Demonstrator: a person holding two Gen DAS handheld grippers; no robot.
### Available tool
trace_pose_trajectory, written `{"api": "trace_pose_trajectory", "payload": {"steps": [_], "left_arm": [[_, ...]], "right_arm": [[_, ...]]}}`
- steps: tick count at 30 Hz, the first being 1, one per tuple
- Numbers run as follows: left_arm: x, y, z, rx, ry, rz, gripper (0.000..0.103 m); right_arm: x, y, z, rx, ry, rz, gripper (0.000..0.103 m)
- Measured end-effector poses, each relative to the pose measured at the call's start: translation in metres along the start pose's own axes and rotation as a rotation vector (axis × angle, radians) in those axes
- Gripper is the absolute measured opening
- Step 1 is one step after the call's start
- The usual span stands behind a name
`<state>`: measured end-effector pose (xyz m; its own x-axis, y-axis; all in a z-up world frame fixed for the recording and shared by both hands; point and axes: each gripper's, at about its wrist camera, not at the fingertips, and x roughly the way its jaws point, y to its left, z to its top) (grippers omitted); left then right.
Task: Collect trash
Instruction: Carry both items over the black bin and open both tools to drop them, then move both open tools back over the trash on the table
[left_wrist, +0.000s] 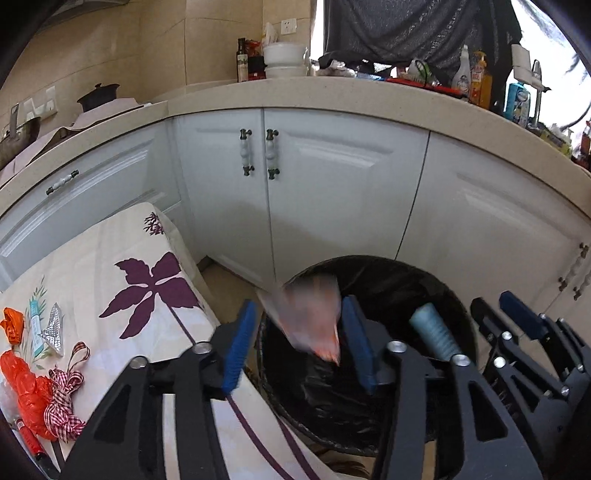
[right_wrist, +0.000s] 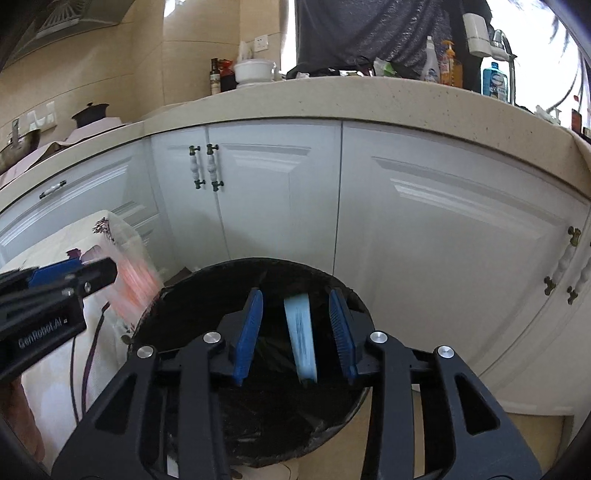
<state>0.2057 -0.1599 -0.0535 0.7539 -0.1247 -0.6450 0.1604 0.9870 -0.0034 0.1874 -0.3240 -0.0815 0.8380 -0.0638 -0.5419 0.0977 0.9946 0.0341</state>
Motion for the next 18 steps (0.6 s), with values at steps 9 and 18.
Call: {"api": "trace_pose_trajectory", "payload": {"steps": [9, 18], "left_arm": [[-0.023, 0.028, -0.009, -0.054, 0.008, 0.034, 0.068], [-0.074, 0.081, -0.041, -0.135, 0.013, 0.127, 0.072]], "right_arm": [[-0.016, 0.013, -0.004, -0.006, -0.001, 0.033, 0.041], [-0.05, 0.067, -0.017, -0.057, -0.003, 0.159, 0.046]]}}
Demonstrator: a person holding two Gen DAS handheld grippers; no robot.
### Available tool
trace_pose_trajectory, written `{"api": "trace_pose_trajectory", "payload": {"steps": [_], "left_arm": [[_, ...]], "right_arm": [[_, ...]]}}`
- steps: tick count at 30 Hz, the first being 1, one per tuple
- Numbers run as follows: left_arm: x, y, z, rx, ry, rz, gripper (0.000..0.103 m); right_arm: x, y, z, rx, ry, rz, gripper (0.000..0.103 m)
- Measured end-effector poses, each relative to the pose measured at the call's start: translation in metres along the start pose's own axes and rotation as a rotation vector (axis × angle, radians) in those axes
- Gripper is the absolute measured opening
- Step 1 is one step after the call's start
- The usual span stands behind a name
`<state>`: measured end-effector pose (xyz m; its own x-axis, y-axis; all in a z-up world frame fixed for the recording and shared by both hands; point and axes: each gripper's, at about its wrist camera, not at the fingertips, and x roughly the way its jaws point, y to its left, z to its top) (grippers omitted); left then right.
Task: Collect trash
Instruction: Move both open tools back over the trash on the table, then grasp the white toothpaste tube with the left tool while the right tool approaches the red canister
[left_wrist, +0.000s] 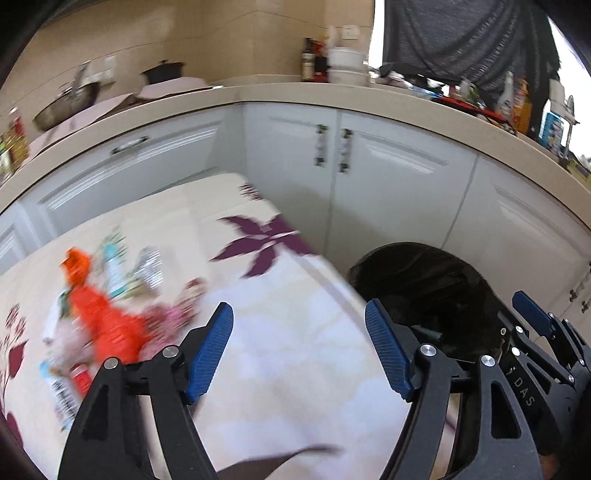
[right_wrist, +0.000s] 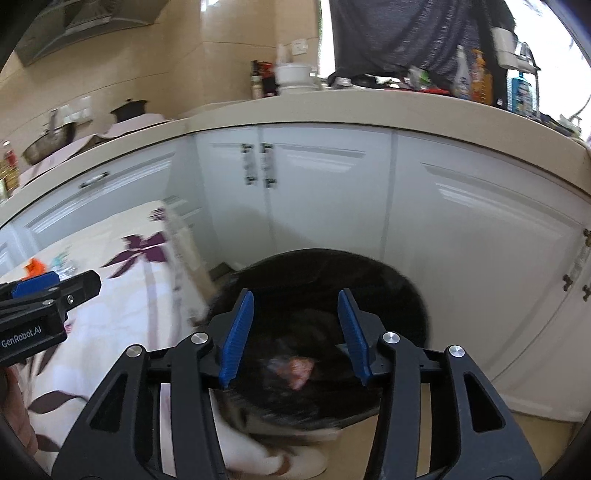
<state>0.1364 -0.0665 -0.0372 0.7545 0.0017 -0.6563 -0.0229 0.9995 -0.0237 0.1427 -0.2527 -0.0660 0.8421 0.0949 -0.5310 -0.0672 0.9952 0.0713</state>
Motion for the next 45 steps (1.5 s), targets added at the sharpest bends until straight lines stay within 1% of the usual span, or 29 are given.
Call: {"api": "trace_pose_trajectory", "payload": {"steps": [6, 11, 15, 18, 21, 26, 32, 39, 43, 45], "left_arm": [[-0.033, 0.056, -0.023, -0.076, -0.005, 0.082, 0.072], [-0.062, 0.103, -0.044, -0.132, -0.025, 0.17, 0.072], [-0.076, 0.135, -0.059, -0.171, -0.025, 0.231, 0.074], [-0.079, 0.152, -0.069, -0.213, -0.008, 0.25, 0.074], [-0.077, 0.161, -0.076, -0.248, 0.013, 0.239, 0.074], [-0.073, 0.16, -0.084, -0.242, 0.03, 0.224, 0.074], [-0.058, 0.147, -0.087, -0.233, 0.068, 0.204, 0.075], [-0.04, 0.134, -0.091, -0.199, 0.127, 0.219, 0.076], [-0.042, 0.141, -0.098, -0.22, 0.133, 0.224, 0.076], [-0.045, 0.147, -0.101, -0.219, 0.13, 0.231, 0.069]], "right_arm": [[-0.019, 0.055, -0.007, -0.056, 0.002, 0.115, 0.047], [-0.036, 0.106, -0.014, -0.12, 0.004, 0.21, 0.047], [-0.047, 0.14, -0.022, -0.166, 0.011, 0.27, 0.047], [-0.052, 0.162, -0.031, -0.201, 0.023, 0.303, 0.047], [-0.057, 0.176, -0.037, -0.228, 0.033, 0.318, 0.047], [-0.059, 0.176, -0.041, -0.231, 0.042, 0.304, 0.048], [-0.055, 0.163, -0.042, -0.215, 0.051, 0.283, 0.048], [-0.049, 0.153, -0.043, -0.197, 0.061, 0.279, 0.048], [-0.049, 0.155, -0.043, -0.196, 0.061, 0.289, 0.048], [-0.049, 0.16, -0.044, -0.2, 0.062, 0.303, 0.048]]}}
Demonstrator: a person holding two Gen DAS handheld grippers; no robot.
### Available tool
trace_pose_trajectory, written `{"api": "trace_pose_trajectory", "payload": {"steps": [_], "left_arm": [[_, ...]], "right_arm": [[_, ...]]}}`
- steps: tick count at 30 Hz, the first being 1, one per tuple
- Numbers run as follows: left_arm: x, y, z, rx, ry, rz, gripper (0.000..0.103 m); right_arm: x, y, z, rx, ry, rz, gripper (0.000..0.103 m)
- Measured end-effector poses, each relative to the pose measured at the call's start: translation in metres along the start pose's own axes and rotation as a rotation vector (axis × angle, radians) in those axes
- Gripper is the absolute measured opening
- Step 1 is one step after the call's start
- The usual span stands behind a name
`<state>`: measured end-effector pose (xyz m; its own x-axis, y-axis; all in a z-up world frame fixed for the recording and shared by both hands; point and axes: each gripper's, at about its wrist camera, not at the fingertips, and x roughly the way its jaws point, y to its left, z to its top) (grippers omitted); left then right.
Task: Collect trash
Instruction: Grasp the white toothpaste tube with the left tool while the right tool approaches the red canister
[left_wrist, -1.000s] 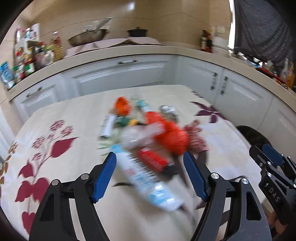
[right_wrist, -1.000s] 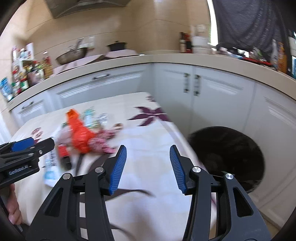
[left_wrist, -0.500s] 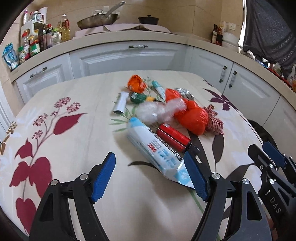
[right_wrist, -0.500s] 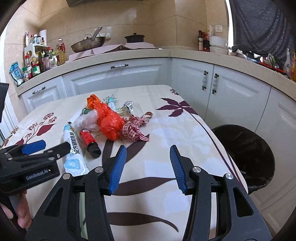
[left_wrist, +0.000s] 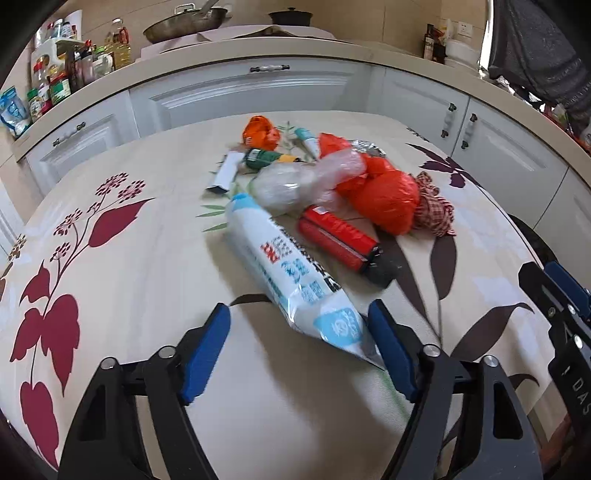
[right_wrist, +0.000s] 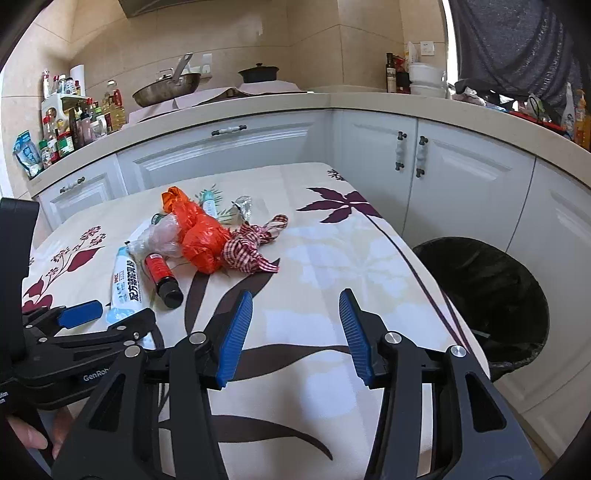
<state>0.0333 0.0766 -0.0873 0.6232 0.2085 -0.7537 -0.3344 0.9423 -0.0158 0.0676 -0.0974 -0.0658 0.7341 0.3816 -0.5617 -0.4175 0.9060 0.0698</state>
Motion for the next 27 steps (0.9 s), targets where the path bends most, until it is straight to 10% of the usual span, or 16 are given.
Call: {"api": "trace_pose_trajectory", "payload": {"steps": [14, 19, 23, 27], "left_arm": [[-0.009, 0.032, -0.006, 0.032, -0.028, -0.019, 0.029], [-0.012, 0.046, -0.007, 0.001, -0.026, -0.054, 0.029], [-0.018, 0.051, -0.006, -0.024, -0.054, -0.058, 0.055], [-0.017, 0.048, 0.001, -0.019, -0.08, -0.06, 0.058]], "right_arm": [[0.013, 0.05, 0.005, -0.079, 0.021, 0.092, 0.048], [0.017, 0.063, 0.009, -0.099, 0.028, 0.11, 0.048], [0.019, 0.067, 0.011, -0.1, 0.034, 0.111, 0.048], [0.024, 0.066, 0.015, -0.099, 0.044, 0.106, 0.048]]}}
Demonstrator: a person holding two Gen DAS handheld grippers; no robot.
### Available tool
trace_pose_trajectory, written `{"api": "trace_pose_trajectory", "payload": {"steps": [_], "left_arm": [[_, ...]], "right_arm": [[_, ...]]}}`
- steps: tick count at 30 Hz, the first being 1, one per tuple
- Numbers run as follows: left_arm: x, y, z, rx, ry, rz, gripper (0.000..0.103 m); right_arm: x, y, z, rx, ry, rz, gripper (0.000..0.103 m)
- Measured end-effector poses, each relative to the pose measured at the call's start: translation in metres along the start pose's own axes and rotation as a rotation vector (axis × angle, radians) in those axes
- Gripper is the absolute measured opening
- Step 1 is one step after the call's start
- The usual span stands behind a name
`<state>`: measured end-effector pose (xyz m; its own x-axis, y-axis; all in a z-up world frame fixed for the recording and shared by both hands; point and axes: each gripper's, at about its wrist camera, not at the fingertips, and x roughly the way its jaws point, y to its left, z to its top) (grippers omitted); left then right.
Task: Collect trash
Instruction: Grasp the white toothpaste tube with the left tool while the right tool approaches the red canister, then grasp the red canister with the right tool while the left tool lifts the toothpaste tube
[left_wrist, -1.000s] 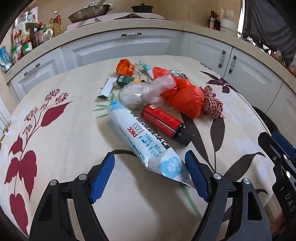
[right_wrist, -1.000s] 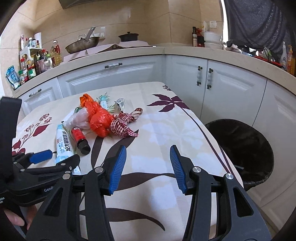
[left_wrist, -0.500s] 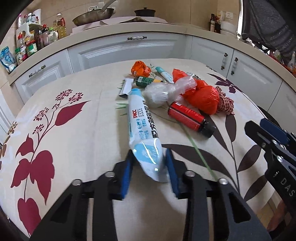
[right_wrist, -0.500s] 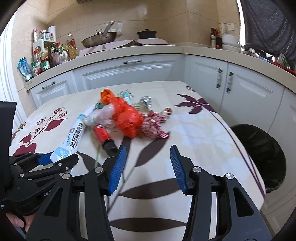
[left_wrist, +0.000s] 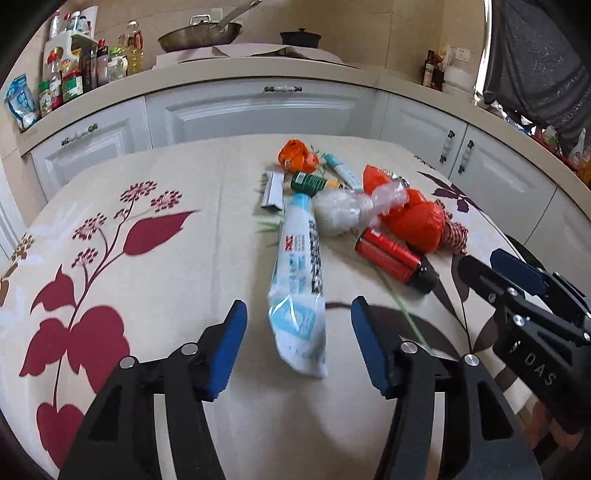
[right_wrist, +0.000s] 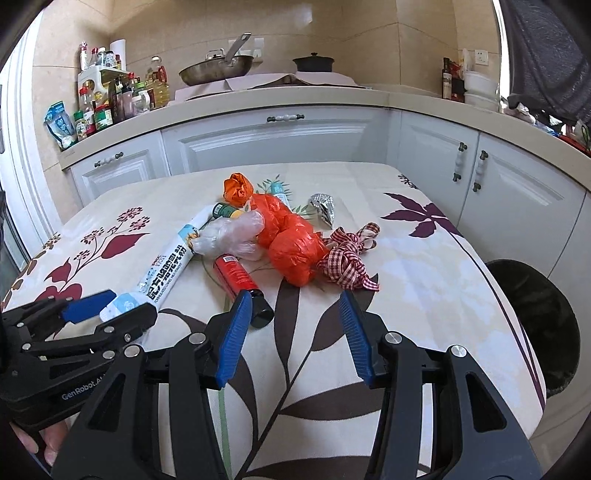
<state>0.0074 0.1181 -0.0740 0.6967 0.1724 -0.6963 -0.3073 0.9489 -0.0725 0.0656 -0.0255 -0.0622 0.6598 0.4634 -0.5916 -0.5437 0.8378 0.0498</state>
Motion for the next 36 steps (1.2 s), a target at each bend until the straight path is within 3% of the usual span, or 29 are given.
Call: {"api": "trace_pose_trajectory", "payload": {"steps": [2, 4, 5, 13, 26, 27, 31, 36], "left_arm": [[0.007, 0.0, 0.004, -0.004, 0.013, -0.003, 0.058], [0.014, 0.001, 0.006, -0.006, 0.034, -0.007, 0.046], [0.016, 0.002, 0.006, -0.002, 0.045, -0.008, 0.035], [0.015, 0.013, 0.006, 0.012, 0.06, -0.032, 0.034], [0.01, 0.053, 0.005, -0.042, 0.052, 0.018, 0.034], [0.01, 0.054, 0.004, -0.044, 0.051, 0.018, 0.034], [0.009, 0.055, 0.003, -0.052, 0.046, 0.017, 0.034], [0.007, 0.057, 0.001, -0.056, 0.032, 0.024, 0.034]], "right_arm": [[0.002, -0.001, 0.002, 0.004, 0.002, 0.003, 0.048], [0.004, 0.001, 0.005, -0.001, 0.005, 0.009, 0.048], [0.005, 0.003, 0.007, -0.007, 0.009, 0.013, 0.048], [0.018, 0.014, 0.016, -0.031, 0.057, 0.064, 0.048], [0.047, 0.035, 0.017, -0.078, 0.174, 0.078, 0.047], [0.05, 0.036, 0.016, -0.078, 0.183, 0.078, 0.046], [0.057, 0.04, 0.01, -0.093, 0.219, 0.092, 0.024], [0.047, 0.04, 0.006, -0.095, 0.194, 0.094, 0.024]]}}
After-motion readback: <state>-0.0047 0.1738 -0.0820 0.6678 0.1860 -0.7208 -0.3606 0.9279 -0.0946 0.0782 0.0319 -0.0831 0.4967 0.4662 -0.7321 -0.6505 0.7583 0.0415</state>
